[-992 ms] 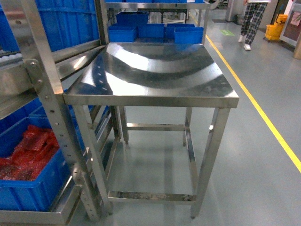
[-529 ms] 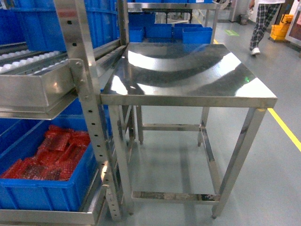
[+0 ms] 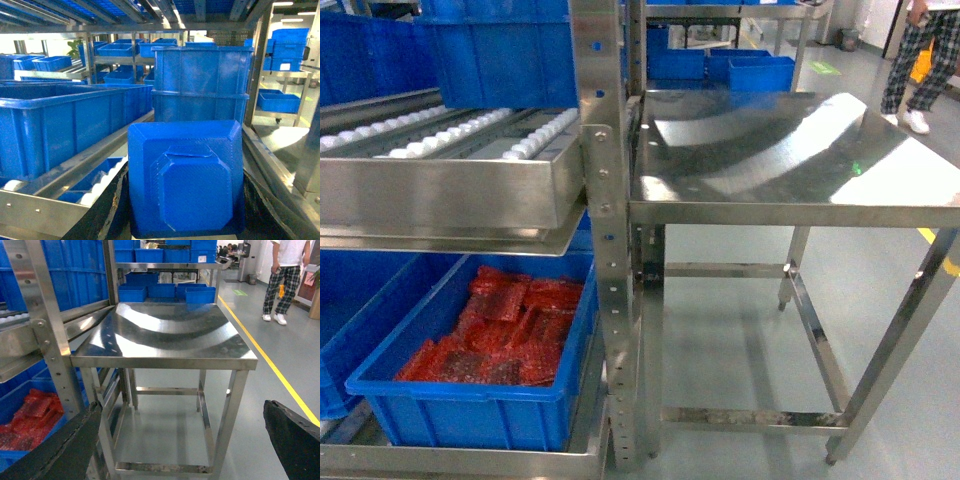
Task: Pick blue part to blue bin on bottom shelf
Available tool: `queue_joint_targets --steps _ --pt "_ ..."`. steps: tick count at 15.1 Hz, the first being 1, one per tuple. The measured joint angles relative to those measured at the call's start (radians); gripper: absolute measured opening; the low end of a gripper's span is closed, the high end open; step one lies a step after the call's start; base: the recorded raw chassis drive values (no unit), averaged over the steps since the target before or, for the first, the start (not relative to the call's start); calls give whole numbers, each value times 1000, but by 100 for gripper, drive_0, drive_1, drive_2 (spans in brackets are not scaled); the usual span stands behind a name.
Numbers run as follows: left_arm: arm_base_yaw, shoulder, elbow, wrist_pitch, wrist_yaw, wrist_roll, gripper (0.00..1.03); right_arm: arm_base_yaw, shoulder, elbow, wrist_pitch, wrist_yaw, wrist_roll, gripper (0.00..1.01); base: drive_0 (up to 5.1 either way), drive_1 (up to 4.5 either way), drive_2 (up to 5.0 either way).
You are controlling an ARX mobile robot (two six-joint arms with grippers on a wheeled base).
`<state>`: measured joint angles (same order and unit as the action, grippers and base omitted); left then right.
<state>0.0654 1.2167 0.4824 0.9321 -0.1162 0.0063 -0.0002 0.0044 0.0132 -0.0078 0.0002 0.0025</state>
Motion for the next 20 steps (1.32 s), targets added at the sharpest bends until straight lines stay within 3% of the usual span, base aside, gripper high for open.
queue_joint_targets --steps 20 --pt "-2 0 0 3 3 0 45 0 0 0 5 0 0 98 -480 233 233"
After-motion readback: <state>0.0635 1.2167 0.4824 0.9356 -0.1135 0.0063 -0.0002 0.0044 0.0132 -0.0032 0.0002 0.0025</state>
